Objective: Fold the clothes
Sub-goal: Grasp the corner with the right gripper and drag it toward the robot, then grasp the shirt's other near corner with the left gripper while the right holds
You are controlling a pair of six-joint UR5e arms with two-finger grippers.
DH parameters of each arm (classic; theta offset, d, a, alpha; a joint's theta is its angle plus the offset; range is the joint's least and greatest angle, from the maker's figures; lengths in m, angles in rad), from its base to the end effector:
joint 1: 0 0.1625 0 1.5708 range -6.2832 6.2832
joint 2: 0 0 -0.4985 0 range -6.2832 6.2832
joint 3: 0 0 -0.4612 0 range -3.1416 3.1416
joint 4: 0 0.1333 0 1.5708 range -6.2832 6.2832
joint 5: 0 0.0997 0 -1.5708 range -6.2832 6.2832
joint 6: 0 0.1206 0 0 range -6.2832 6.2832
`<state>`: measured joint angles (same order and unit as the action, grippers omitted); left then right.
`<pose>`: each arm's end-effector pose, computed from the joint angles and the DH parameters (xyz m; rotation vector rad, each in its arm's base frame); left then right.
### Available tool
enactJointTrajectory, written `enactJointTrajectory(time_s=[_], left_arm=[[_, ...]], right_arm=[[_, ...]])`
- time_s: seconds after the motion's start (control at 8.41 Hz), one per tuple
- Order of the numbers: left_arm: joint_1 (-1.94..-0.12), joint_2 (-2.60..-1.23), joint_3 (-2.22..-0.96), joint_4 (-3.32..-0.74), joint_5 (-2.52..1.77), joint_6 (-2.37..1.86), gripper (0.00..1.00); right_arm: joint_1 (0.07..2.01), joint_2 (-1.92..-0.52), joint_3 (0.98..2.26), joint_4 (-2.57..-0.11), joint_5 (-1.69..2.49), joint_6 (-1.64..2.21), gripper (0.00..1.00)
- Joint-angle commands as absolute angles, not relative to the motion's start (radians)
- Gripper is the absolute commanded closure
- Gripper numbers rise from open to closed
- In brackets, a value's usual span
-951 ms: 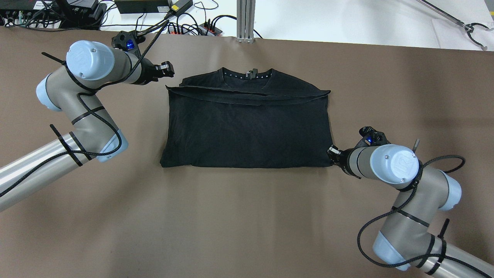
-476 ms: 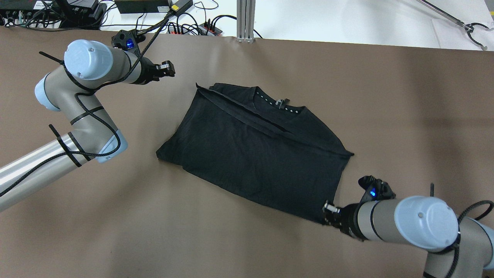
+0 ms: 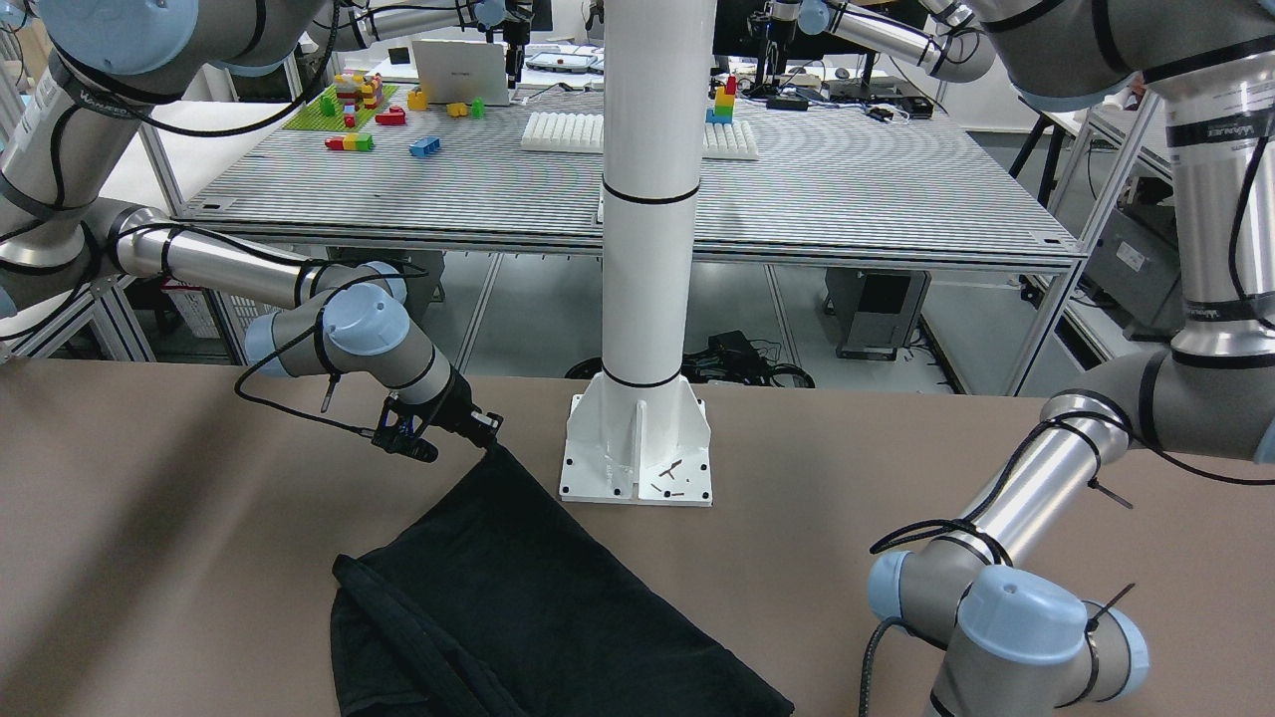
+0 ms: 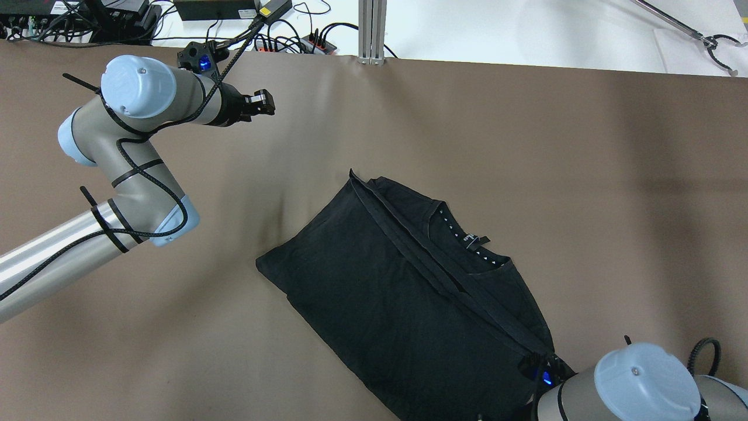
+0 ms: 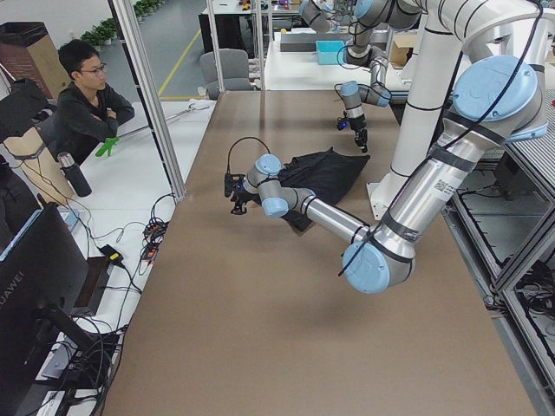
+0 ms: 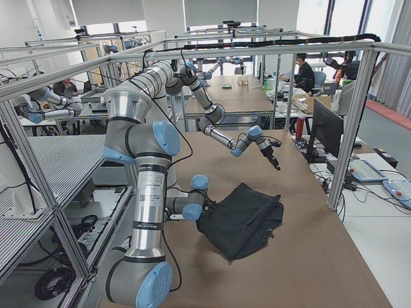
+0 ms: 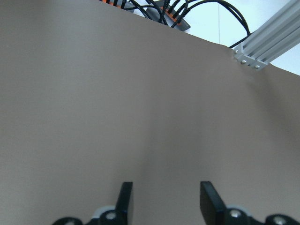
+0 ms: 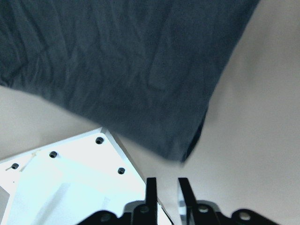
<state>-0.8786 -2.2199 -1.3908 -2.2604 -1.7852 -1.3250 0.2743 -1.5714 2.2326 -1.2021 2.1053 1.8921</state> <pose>0.4664 -0.7312 0.3070 0.4584 1.0867 -0.4345 -0.4657 -0.2057 0.3458 -0.5092 -0.9922 0.2578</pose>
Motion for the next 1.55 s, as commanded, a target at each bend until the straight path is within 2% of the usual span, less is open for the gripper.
enactJointTrajectory(time_s=[0.0, 0.36, 0.59, 1.43], left_arm=[[-0.873, -2.201, -1.443, -2.258, -1.828, -1.360, 0.41], [-0.749, -2.070, -1.592, -2.246, -1.829, -1.488, 0.41], [-0.678, -1.996, -1.615, -2.253, -1.827, -1.512, 0.41], [-0.555, -1.889, -1.678, -2.255, -1.795, -1.598, 0.44]], right_arm=[[0.286, -1.562, 2.238, -1.201, 2.126, 1.893, 0.05], [0.443, -1.484, 2.224, -1.201, 2.117, 1.891, 0.05], [0.495, -1.451, 2.192, -1.201, 2.117, 1.890, 0.05], [0.515, -1.439, 2.183, -1.201, 2.111, 1.890, 0.05]])
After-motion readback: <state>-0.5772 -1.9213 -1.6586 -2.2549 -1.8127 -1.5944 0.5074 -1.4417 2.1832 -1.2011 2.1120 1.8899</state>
